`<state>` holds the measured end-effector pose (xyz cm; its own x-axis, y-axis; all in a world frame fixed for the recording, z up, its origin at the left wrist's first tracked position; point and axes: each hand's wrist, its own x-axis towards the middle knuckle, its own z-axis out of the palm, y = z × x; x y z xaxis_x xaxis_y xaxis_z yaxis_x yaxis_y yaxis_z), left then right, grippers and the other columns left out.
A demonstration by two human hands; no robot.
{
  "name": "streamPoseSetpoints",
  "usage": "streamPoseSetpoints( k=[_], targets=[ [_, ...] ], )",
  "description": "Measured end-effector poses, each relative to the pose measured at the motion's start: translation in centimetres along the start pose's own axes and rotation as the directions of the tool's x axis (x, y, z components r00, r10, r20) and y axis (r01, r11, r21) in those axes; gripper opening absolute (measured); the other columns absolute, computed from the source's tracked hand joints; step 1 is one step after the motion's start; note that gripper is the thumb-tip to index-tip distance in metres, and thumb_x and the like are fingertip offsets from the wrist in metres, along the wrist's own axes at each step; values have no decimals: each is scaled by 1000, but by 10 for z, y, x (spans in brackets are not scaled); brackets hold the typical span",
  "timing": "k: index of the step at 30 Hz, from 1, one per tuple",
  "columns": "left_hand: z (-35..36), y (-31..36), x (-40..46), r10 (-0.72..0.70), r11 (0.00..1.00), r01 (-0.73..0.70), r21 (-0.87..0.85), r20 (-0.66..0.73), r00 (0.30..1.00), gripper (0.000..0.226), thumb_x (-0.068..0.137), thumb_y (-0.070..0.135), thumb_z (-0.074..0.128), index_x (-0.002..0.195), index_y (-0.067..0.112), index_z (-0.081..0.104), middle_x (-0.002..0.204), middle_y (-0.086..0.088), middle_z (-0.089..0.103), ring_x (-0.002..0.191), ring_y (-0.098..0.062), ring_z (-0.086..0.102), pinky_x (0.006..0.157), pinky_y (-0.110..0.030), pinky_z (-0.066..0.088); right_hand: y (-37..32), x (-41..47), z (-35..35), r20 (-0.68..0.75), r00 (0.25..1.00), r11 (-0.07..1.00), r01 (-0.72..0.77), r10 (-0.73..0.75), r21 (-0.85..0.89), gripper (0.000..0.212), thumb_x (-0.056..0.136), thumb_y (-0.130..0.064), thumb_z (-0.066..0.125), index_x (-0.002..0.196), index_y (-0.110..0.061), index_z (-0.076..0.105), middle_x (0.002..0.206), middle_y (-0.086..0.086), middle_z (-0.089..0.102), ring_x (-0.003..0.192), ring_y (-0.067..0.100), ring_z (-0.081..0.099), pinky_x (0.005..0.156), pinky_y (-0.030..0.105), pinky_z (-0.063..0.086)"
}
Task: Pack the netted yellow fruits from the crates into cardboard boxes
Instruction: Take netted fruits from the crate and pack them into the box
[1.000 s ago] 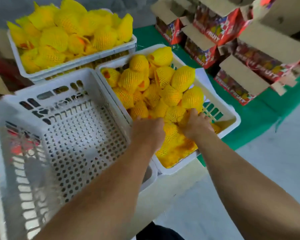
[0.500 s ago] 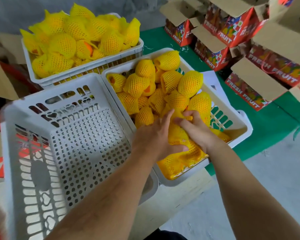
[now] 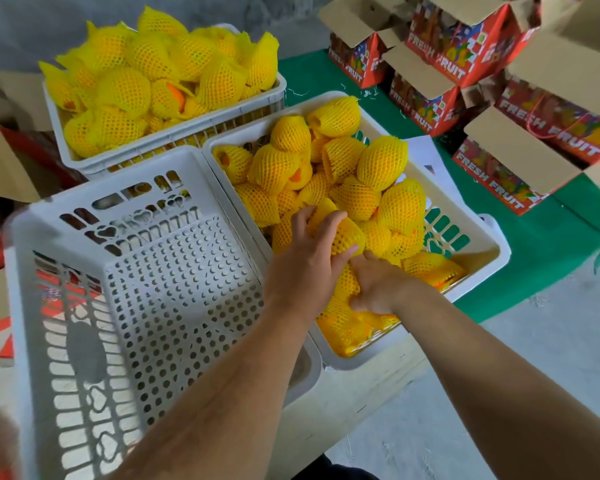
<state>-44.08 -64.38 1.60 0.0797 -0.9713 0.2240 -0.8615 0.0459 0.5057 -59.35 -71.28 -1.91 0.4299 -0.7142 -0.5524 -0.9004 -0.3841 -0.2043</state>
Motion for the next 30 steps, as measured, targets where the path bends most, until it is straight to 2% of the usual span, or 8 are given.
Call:
streamPoseSetpoints(
  k=[7, 10, 12, 15, 19, 23, 25, 30],
  targets=[
    [-4, 2, -1, -40, 984, 21, -177, -107, 993, 54, 103, 60, 36, 149, 31, 43, 155, -2, 31, 100, -25, 67, 60, -35, 58, -14, -24, -11, -581, 803, 804, 253, 136, 538, 71, 71, -32, 81, 127, -34, 36, 117, -3, 36, 96, 19, 54, 66, 23, 44],
    [-14, 3, -7, -77, 924, -2, -381, -191, 979, 53, 106, 52, 41, 149, 22, 45, 153, -7, 32, 121, -19, 56, 83, -13, 48, -40, -44, -10, -601, 755, 659, 315, 263, 684, 64, 76, -24, 82, 122, -36, 38, 120, -2, 35, 99, 8, 45, 74, 7, 41],
    [-23, -2, -15, -100, 865, -17, -501, -206, 973, 58, 98, 35, 55, 149, 11, 43, 151, -13, 34, 136, -21, 45, 108, -18, 41, -56, -60, -12, -495, 813, 400, 363, 305, 842, 56, 78, -25, 81, 121, -34, 46, 124, 4, 49, 107, 13, 53, 83, 23, 52],
    [-46, -17, -46, -175, 703, 42, -710, -116, 978, 72, 93, 23, 61, 157, 17, 29, 155, -10, 34, 143, -25, 42, 113, -51, 43, -80, -79, -24, -366, 900, -66, 390, 237, 918, 26, 84, -35, 67, 108, -33, 56, 91, -4, 72, 67, 13, 67, 43, 28, 50],
    [-85, -39, -108, -239, 605, -1, -796, -184, 953, 61, 106, 24, 53, 159, 37, 26, 166, -2, 22, 149, -26, 38, 107, -57, 50, -140, -85, -20, -468, 881, -99, 473, 68, 875, 30, 85, -27, 73, 110, -28, 55, 92, 11, 68, 71, 26, 65, 60, 39, 55],
    [-141, -77, -168, -263, 732, -30, -680, -324, 909, 44, 106, 14, 52, 146, 33, 49, 166, -8, 19, 154, -28, 29, 104, -61, 50, -215, -93, 3, -377, 926, -43, 376, -21, 925, 82, 71, -38, 85, 143, -34, 46, 116, 9, 70, 97, 27, 74, 72, 41, 61],
    [-170, -97, -200, -255, 813, -34, -582, -407, 877, 39, 104, 11, 55, 134, 36, 56, 165, -11, 22, 154, -30, 27, 106, -62, 48, -258, -103, 21, -317, 939, -101, 305, -136, 947, 73, 75, -41, 85, 139, -19, 55, 116, 15, 70, 100, 34, 73, 73, 45, 60],
    [-239, -145, -288, -327, 785, -9, -620, -426, 843, 21, 92, 12, 63, 96, 33, 64, 133, 14, 54, 102, 10, 58, 80, -13, 49, -372, -135, 74, -257, 947, -219, 214, -191, 952, 58, 76, -30, 87, 126, -17, 61, 107, 17, 71, 92, 32, 70, 78, 50, 59]
  ],
)
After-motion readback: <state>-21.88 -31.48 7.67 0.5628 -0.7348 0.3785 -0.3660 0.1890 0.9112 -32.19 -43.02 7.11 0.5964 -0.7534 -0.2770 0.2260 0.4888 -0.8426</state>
